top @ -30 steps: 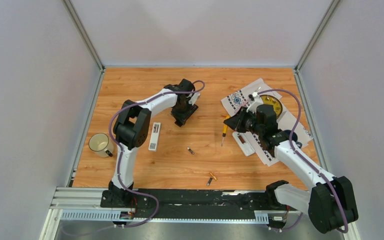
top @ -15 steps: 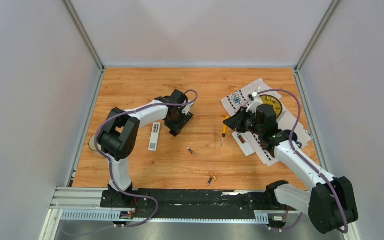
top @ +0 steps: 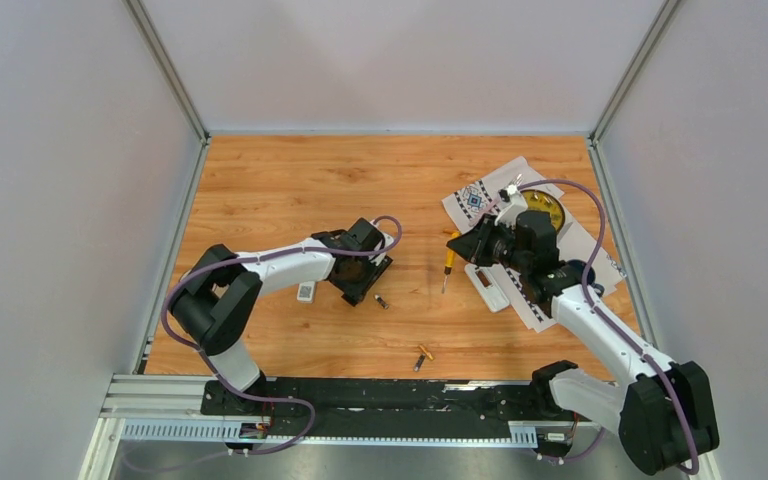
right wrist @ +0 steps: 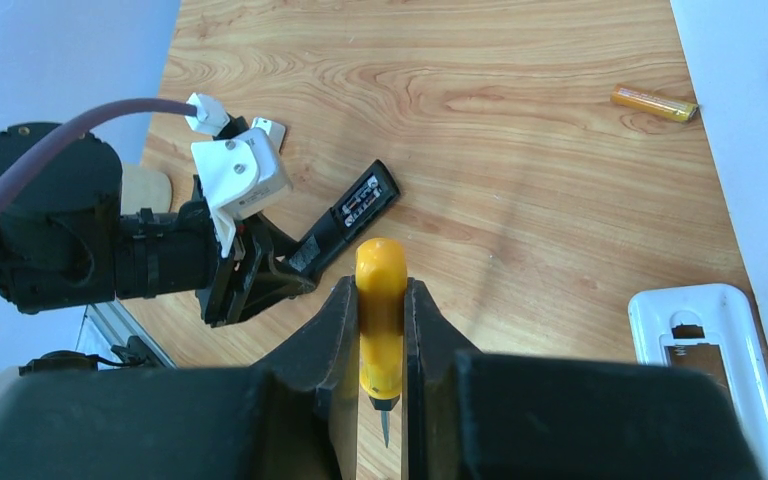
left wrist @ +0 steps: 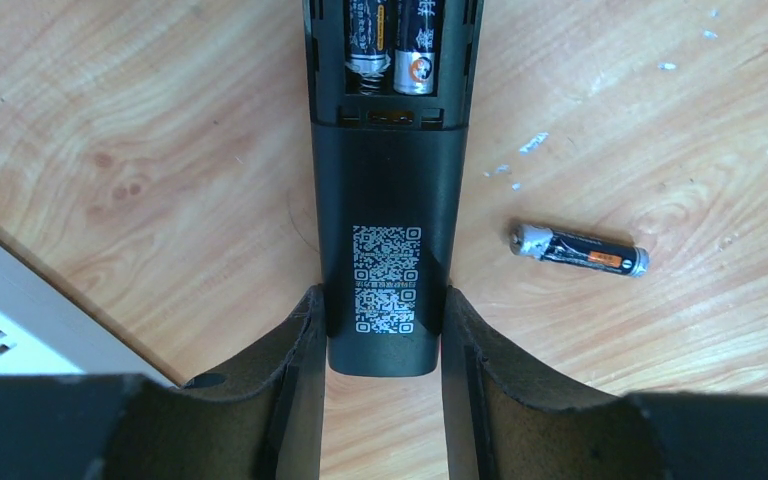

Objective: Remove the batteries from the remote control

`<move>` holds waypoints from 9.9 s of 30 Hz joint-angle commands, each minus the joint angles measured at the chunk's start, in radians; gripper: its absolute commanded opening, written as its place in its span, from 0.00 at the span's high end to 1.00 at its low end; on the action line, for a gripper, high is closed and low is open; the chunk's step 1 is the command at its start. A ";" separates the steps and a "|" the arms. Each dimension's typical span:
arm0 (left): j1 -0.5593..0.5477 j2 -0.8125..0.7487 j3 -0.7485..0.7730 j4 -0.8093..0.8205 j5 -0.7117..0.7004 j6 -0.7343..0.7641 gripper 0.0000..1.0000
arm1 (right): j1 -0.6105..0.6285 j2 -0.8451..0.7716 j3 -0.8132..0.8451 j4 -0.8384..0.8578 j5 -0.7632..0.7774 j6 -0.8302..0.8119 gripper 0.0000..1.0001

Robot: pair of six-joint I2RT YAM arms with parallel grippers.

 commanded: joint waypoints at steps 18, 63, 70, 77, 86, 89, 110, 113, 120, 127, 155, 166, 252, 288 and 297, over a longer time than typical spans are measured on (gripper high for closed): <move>-0.042 0.095 0.004 0.014 -0.056 -0.052 0.48 | -0.004 -0.049 -0.013 0.019 -0.008 0.002 1.00; -0.371 0.126 0.155 0.100 -0.069 -0.178 1.00 | -0.058 -0.149 -0.016 -0.070 0.055 -0.008 1.00; -0.371 0.083 0.077 0.088 -0.134 -0.138 1.00 | -0.058 -0.149 -0.026 -0.066 0.040 -0.005 1.00; -0.369 0.015 -0.009 0.073 -0.125 -0.084 0.97 | -0.059 -0.140 -0.041 -0.047 0.023 0.001 1.00; -0.371 -0.080 -0.095 0.117 -0.062 -0.047 0.44 | -0.059 -0.095 -0.049 -0.011 -0.006 0.007 1.00; -0.371 -0.084 -0.096 0.125 -0.064 -0.046 0.37 | -0.059 -0.086 -0.044 -0.009 -0.004 0.004 1.00; -0.371 -0.118 -0.176 0.120 -0.141 -0.061 0.38 | -0.012 0.034 -0.021 0.057 -0.017 -0.001 1.00; -0.372 -0.126 -0.185 0.114 -0.176 -0.057 0.38 | 0.000 0.054 -0.010 0.063 -0.011 -0.001 1.00; -0.371 -0.103 -0.177 0.117 -0.217 -0.035 0.40 | 0.014 0.083 0.010 0.074 -0.004 -0.002 1.00; -0.372 -0.068 -0.153 0.137 -0.141 -0.018 0.58 | 0.025 0.098 0.011 0.077 0.012 -0.005 1.00; -0.371 -0.319 -0.150 0.178 -0.144 -0.083 0.27 | 0.106 0.071 0.030 0.128 0.097 -0.005 1.00; -0.271 -0.549 -0.050 0.242 0.069 -0.133 0.22 | 0.105 -0.127 0.020 0.179 -0.093 0.008 1.00; -0.119 -0.644 0.112 0.060 0.427 0.028 1.00 | 0.303 0.054 0.428 -0.133 -0.354 -0.001 1.00; -0.119 -0.618 0.149 0.134 0.468 0.005 1.00 | 0.300 -0.020 0.401 -0.133 -0.383 -0.057 0.26; -0.119 -0.618 0.158 0.119 0.474 0.009 1.00 | 0.298 -0.067 0.376 -0.146 -0.391 -0.082 0.39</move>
